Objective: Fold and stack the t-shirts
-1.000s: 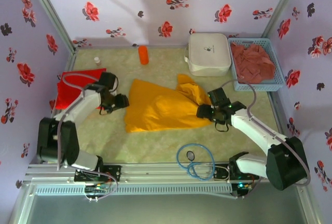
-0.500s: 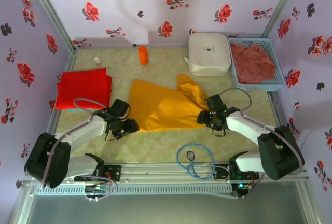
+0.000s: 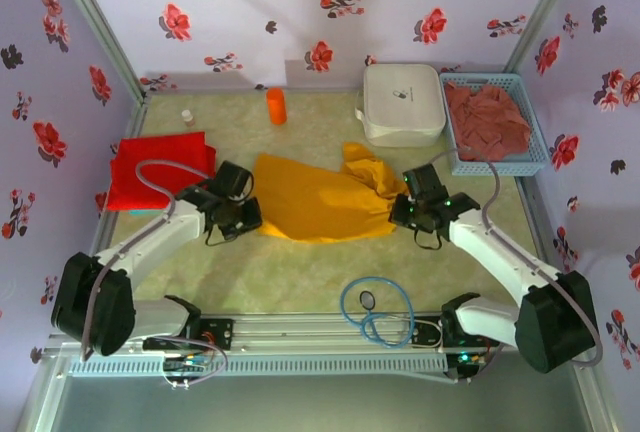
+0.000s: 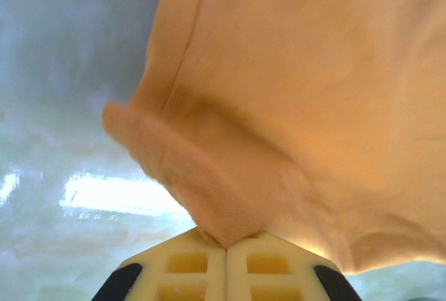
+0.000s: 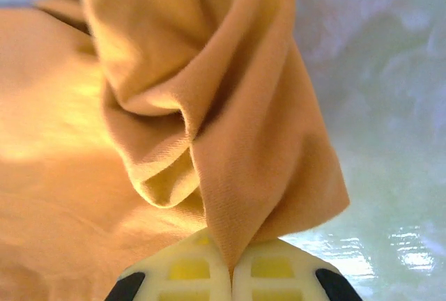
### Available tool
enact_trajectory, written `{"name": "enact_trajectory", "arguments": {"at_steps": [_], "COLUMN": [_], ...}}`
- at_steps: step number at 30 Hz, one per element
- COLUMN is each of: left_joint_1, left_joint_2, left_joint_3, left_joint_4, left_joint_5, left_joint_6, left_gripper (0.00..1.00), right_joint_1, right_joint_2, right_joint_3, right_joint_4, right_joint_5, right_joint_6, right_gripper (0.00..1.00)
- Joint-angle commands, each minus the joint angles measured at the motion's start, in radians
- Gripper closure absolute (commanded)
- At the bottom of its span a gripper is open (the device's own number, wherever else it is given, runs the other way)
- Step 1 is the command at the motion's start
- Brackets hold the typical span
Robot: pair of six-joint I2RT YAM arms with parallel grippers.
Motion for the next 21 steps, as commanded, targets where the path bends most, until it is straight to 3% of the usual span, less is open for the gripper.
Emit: {"name": "enact_trajectory", "arguments": {"at_steps": [1, 10, 12, 15, 17, 19, 21], "left_joint_1": [0.065, 0.224, 0.237, 0.258, 0.261, 0.261, 0.262], "left_joint_2": [0.035, 0.329, 0.402, 0.499, 0.536, 0.516, 0.467], "left_joint_3": [0.121, 0.484, 0.556, 0.632, 0.660, 0.611, 0.524], "left_joint_4": [-0.109, -0.119, -0.093, -0.077, -0.105, -0.090, -0.060], "left_joint_5": [0.012, 0.026, 0.013, 0.008, 0.006, 0.013, 0.016], "left_joint_6": [0.126, 0.312, 0.336, 0.352, 0.365, 0.354, 0.333], "left_gripper": [1.00, 1.00, 0.97, 0.67, 0.54, 0.51, 0.49], "right_joint_1": [-0.010, -0.062, -0.074, -0.089, -0.097, -0.098, -0.100], "right_joint_2": [0.054, 0.412, 0.479, 0.556, 0.566, 0.537, 0.493], "right_joint_3": [0.141, 0.478, 0.518, 0.578, 0.582, 0.548, 0.491], "right_joint_4": [-0.115, -0.085, -0.051, -0.042, -0.033, -0.011, 0.011], "right_joint_5": [0.017, -0.006, -0.008, -0.005, 0.000, -0.004, 0.001], "right_joint_6": [-0.073, -0.145, -0.143, -0.148, -0.148, -0.149, -0.148], "right_gripper": [0.99, 0.99, 0.94, 0.77, 0.40, 0.24, 0.15]}}
